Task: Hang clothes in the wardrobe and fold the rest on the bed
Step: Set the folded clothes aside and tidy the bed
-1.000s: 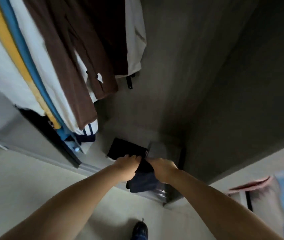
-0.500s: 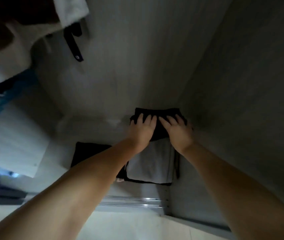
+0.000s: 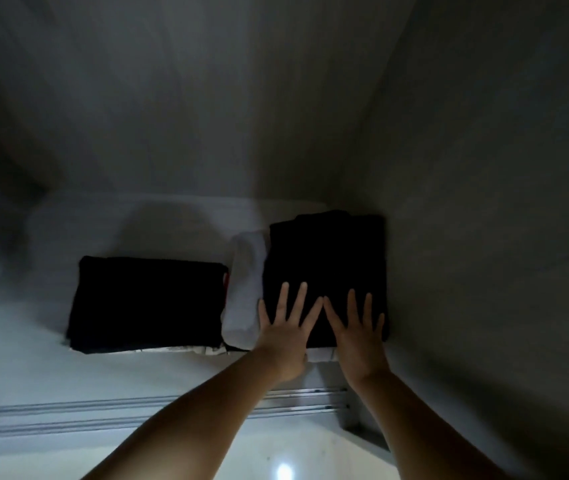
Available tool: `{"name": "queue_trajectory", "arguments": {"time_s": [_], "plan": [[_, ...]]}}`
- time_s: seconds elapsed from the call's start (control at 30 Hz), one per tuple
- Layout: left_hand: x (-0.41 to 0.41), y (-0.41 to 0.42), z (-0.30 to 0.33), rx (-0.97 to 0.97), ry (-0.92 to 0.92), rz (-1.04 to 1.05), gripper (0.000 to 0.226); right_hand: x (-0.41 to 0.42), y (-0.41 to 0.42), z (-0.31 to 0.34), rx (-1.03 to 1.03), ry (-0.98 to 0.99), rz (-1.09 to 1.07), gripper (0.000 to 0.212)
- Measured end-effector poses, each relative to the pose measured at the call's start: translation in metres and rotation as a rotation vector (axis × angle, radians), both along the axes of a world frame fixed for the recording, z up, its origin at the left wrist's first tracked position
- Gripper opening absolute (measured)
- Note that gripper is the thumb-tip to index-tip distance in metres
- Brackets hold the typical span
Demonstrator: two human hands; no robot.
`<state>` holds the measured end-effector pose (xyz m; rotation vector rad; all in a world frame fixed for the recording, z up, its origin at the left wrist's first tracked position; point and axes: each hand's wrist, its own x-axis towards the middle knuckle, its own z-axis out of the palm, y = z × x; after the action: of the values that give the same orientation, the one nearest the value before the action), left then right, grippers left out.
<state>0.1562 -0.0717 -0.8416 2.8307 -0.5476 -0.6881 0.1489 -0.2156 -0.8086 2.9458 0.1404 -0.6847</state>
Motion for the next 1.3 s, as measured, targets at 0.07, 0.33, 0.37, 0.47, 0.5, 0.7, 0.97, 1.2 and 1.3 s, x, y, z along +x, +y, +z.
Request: {"name": "queue_trajectory", "arguments": {"time_s": [0.07,0.33,0.37,0.47,0.5,0.7,0.97,1.2,1.3], "plan": [[0.008,0.004,0.013,0.025,0.119,-0.034,0.103,0.003,-0.002,0.005,0.032,0.072,0.005,0.082],[0.015,0.036,0.117,-0.02,0.223,0.029,0.077,0.009,-0.012,0.107,0.113,0.162,-0.006,0.069],[0.013,0.039,0.135,-0.04,0.215,0.069,0.073,0.008,-0.011,0.125,0.15,0.131,-0.037,0.064],[0.012,0.047,0.199,-0.058,0.1,0.132,0.06,0.004,-0.007,0.183,0.215,0.088,-0.107,0.055],[0.012,0.049,0.221,-0.062,0.05,0.136,0.054,0.003,-0.004,0.203,0.221,0.083,-0.12,0.053],[0.011,0.057,0.366,-0.156,-0.083,0.199,0.032,-0.001,0.026,0.339,0.222,0.002,-0.139,0.042],[-0.047,0.078,0.505,-0.225,-0.113,0.247,0.03,-0.047,0.075,0.485,0.294,-0.117,-0.145,0.037],[-0.113,0.086,0.548,-0.219,-0.099,0.142,0.025,-0.121,0.082,0.517,0.331,-0.12,-0.253,0.037],[-0.127,0.073,0.561,-0.24,-0.079,0.067,0.016,-0.155,0.062,0.514,0.357,-0.162,-0.365,0.034]]}}
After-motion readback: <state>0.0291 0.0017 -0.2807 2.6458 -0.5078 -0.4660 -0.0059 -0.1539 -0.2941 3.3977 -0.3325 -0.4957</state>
